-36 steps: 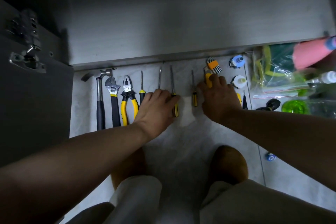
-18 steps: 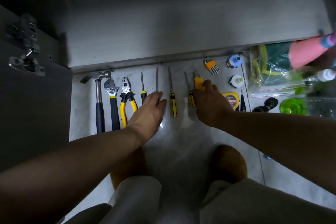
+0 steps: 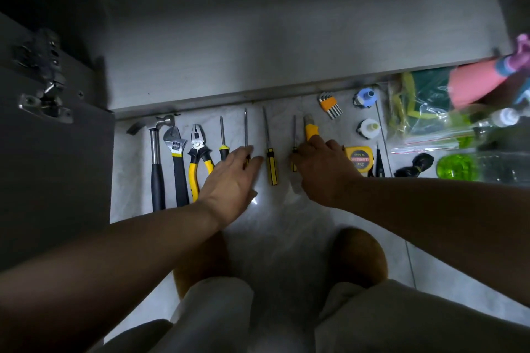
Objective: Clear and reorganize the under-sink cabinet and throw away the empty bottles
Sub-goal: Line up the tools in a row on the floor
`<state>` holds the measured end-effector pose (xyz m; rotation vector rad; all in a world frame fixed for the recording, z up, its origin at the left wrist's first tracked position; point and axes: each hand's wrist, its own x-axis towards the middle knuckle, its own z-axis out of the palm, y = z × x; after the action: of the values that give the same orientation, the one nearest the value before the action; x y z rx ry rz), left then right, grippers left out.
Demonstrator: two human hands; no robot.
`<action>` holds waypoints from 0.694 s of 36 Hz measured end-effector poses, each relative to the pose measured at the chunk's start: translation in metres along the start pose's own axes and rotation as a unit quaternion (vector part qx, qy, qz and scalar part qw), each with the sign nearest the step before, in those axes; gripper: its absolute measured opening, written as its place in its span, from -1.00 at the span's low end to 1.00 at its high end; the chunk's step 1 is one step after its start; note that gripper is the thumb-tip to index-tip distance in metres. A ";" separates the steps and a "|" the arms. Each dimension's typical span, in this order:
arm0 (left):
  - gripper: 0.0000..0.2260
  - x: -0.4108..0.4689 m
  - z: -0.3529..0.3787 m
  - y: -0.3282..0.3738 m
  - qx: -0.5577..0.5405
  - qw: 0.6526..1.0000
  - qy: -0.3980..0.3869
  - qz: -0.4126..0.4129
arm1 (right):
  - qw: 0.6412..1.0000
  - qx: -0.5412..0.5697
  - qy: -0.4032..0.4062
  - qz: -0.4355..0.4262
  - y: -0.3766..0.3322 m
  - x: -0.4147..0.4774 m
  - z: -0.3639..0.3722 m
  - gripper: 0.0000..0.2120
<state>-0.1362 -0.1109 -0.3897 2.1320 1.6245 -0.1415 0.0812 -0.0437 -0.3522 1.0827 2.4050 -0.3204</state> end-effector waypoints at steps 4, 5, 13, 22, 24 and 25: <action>-0.31 -0.003 -0.010 0.000 -0.011 1.000 0.000 0.013 | 0.998 0.032 -0.046 -0.006 0.016 -0.009 -0.013 -0.48; -0.33 -0.003 -0.014 -0.001 -0.010 1.000 0.000 0.019 | 0.997 0.040 -0.063 -0.007 0.023 -0.012 -0.020 -0.48; -0.56 0.005 -0.093 0.003 0.037 0.996 -0.052 0.060 | 0.982 0.129 -0.125 0.058 0.099 -0.065 -0.091 -0.59; -0.77 0.023 -0.168 0.060 0.024 0.994 -0.063 0.089 | 0.972 0.154 0.008 0.179 0.129 -0.173 -0.109 -0.66; -0.82 0.019 -0.171 0.069 -0.012 0.996 -0.037 0.082 | 0.973 0.153 0.008 0.173 0.124 -0.189 -0.114 -0.65; -0.85 0.017 -0.172 0.072 -0.031 0.996 -0.024 0.076 | 0.974 0.151 0.006 0.168 0.121 -0.195 -0.117 -0.65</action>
<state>-0.0959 -0.0395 -0.2208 2.1777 1.4154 -0.0940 0.2453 -0.0418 -0.1532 1.6019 2.1752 -0.5745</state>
